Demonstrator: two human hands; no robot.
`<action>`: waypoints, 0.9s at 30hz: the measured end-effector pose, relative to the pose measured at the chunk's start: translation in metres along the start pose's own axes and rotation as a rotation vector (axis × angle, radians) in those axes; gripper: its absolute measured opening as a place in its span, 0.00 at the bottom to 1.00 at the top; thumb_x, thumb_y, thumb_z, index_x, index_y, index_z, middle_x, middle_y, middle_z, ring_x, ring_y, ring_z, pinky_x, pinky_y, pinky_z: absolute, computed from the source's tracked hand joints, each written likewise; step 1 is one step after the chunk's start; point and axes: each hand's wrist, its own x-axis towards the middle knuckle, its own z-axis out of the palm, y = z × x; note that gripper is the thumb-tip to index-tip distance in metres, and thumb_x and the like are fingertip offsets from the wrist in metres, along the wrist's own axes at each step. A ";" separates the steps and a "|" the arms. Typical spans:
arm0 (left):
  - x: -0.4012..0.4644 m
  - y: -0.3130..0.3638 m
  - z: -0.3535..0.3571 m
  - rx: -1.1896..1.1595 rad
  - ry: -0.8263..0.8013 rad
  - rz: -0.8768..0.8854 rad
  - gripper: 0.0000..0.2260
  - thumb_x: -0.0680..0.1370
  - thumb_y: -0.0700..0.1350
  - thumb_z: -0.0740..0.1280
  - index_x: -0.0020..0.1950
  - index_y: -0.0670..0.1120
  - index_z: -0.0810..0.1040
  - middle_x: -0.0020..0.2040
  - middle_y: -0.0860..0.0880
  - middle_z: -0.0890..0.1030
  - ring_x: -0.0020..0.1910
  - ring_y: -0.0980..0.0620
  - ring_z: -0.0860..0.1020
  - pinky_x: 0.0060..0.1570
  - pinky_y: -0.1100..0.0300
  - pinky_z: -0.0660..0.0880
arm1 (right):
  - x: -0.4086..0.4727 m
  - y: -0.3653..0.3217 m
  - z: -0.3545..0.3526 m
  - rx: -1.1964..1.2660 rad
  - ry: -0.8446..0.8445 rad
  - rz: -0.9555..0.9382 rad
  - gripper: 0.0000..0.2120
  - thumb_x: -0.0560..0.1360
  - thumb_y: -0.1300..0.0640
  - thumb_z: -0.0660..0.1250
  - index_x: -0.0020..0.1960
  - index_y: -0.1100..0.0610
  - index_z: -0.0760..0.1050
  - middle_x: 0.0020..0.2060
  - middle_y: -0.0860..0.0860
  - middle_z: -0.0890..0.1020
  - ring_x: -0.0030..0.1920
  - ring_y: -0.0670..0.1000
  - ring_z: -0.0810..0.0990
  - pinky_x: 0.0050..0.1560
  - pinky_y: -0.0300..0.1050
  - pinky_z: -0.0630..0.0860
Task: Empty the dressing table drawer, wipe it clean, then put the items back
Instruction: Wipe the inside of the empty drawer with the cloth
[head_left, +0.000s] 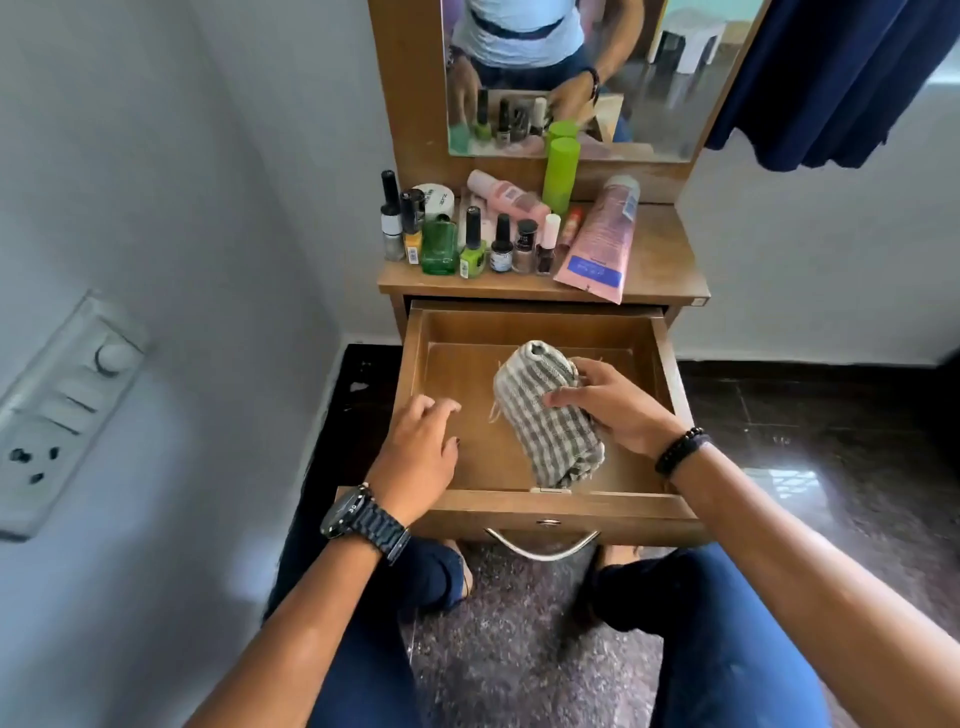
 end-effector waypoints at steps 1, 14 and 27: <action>-0.001 0.000 0.001 -0.004 0.001 0.003 0.16 0.78 0.42 0.62 0.65 0.48 0.69 0.64 0.49 0.67 0.66 0.51 0.65 0.59 0.64 0.67 | 0.005 -0.002 0.001 -0.015 -0.019 0.006 0.18 0.73 0.64 0.67 0.62 0.56 0.72 0.54 0.56 0.81 0.55 0.56 0.80 0.59 0.53 0.76; 0.005 -0.015 -0.013 -0.147 0.124 -0.282 0.24 0.78 0.41 0.62 0.73 0.47 0.59 0.72 0.47 0.62 0.71 0.50 0.62 0.66 0.59 0.63 | 0.075 -0.032 0.049 -0.037 -0.115 -0.058 0.05 0.76 0.62 0.63 0.50 0.59 0.76 0.47 0.58 0.82 0.46 0.54 0.81 0.50 0.47 0.77; 0.009 -0.027 -0.020 -0.069 0.088 -0.291 0.16 0.81 0.44 0.54 0.68 0.47 0.70 0.45 0.44 0.81 0.30 0.48 0.75 0.32 0.59 0.67 | 0.096 -0.043 0.090 -0.363 0.007 -0.191 0.08 0.77 0.63 0.60 0.53 0.55 0.74 0.32 0.46 0.74 0.27 0.44 0.67 0.22 0.33 0.64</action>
